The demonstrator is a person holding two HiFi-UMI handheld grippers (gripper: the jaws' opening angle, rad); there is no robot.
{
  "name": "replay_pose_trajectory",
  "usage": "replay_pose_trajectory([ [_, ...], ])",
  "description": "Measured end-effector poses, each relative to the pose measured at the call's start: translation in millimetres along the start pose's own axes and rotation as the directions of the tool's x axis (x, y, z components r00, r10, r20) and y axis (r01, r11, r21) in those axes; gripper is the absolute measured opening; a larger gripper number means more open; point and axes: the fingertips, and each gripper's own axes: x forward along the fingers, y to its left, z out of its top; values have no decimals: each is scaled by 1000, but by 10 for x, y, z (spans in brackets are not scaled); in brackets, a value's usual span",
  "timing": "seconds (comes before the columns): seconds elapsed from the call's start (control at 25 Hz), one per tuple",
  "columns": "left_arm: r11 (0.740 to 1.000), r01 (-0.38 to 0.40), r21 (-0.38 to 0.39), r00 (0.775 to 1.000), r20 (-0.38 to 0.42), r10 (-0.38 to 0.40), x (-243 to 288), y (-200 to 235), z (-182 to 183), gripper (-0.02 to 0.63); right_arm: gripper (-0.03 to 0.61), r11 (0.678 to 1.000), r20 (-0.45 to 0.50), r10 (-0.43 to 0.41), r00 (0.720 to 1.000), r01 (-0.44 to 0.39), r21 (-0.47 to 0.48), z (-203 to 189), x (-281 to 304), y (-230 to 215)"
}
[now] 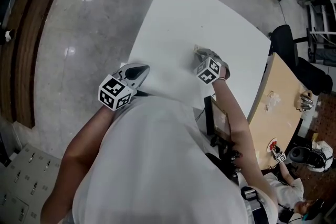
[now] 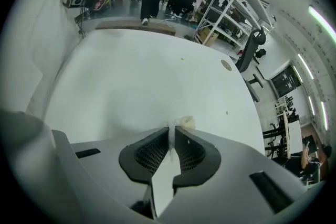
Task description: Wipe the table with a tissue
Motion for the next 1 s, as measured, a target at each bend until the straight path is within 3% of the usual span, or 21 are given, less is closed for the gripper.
replay_pose_trajectory([
  [0.12, 1000, 20, 9, 1000, 1, -20, 38, -14, 35, 6, 43, 999, 32, 34, 999, -34, 12, 78, -26, 142],
  [0.28, 998, 56, 28, 998, -2, -56, 92, -67, 105, 6, 43, 988, 155, 141, 978, -149, 46, 255, -165, 425],
  [0.4, 996, 74, 41, 997, -9, -73, 121, -76, 149, 6, 43, 986, 219, 90, 972, -118, 116, 305, -316, 459],
  [0.48, 995, 85, 42, 996, -16, -85, 141, -79, 146, 6, 43, 968, 255, 39, 966, -100, 231, 258, -400, 412],
  [0.6, 992, 116, 44, 993, -33, -115, 192, -135, 106, 6, 43, 895, 282, -43, 959, -88, 437, 104, -501, 298],
  [0.72, 987, 150, 52, 988, -52, -147, 253, -209, 81, 6, 44, 787, 300, -120, 946, -94, 610, -59, -580, 177],
  [0.84, 985, 164, 55, 986, -53, -161, 307, -230, 119, 6, 44, 691, 310, -173, 935, -109, 714, -172, -654, 53],
  [0.92, 985, 164, 48, 986, -46, -162, 329, -239, 154, 6, 44, 657, 306, -188, 933, -112, 746, -228, -701, -18],
  [1.0, 986, 160, 43, 987, -37, -158, 348, -233, 190, 6, 44, 646, 304, -195, 932, -111, 755, -242, -715, -119],
])
